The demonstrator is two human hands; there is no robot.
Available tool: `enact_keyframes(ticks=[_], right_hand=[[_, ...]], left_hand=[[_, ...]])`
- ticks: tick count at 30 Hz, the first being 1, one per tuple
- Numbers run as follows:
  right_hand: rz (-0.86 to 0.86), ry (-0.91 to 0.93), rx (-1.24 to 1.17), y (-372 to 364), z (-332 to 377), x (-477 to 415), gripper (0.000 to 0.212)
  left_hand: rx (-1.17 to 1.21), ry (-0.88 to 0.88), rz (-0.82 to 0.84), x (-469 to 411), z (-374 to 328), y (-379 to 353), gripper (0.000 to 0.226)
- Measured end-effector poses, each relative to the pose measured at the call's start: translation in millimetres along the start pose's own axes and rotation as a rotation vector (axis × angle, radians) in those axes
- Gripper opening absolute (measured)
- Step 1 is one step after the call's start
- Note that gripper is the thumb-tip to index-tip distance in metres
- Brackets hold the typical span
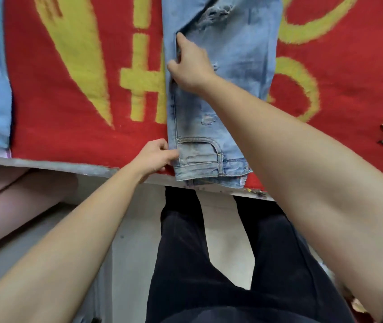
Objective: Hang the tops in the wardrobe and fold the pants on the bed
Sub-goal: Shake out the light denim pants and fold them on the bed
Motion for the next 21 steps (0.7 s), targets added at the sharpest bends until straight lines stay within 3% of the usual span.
enact_keyframes(ticks=[2,4,6,11,15,17,19,21], right_hand=[[0.118,-0.064,0.087,-17,-14,-7,0.060],[0.128,-0.073,0.060,-22,-22,-7,0.071],[0.114,-0.079,-0.049,-22,-26,-8,0.074],[0.013,-0.017,-0.160,-18,-24,-4,0.070],[0.195,-0.025,0.029,-35,-29,-2,0.077],[0.227,-0.054,-0.014,-31,-29,2,0.077],[0.135,-0.061,-0.040,-16,-28,12,0.059],[-0.121,-0.008,0.025,9,-30,34,0.039]], left_hand=[[0.004,0.013,-0.005,-8,12,1,0.017],[0.024,0.008,0.021,-10,18,-2,0.013],[0.039,0.004,0.070,-11,20,-4,0.026],[-0.084,0.053,0.088,-15,16,-6,0.039],[-0.308,0.094,0.014,-24,9,-8,0.046],[-0.384,0.121,-0.002,-23,6,-8,0.044],[-0.426,0.131,0.013,-19,1,-8,0.041],[-0.386,0.081,-0.030,-15,-13,-3,0.042]])
Point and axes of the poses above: each hand's wrist, its own x-axis away from the middle knuckle, its own y-axis out of the back of the hand, z = x × y, the point moved 8 cm from there along -x, towards the middle knuckle, and after that the axes turned 15 degrees about z, right-handed, at the moved point
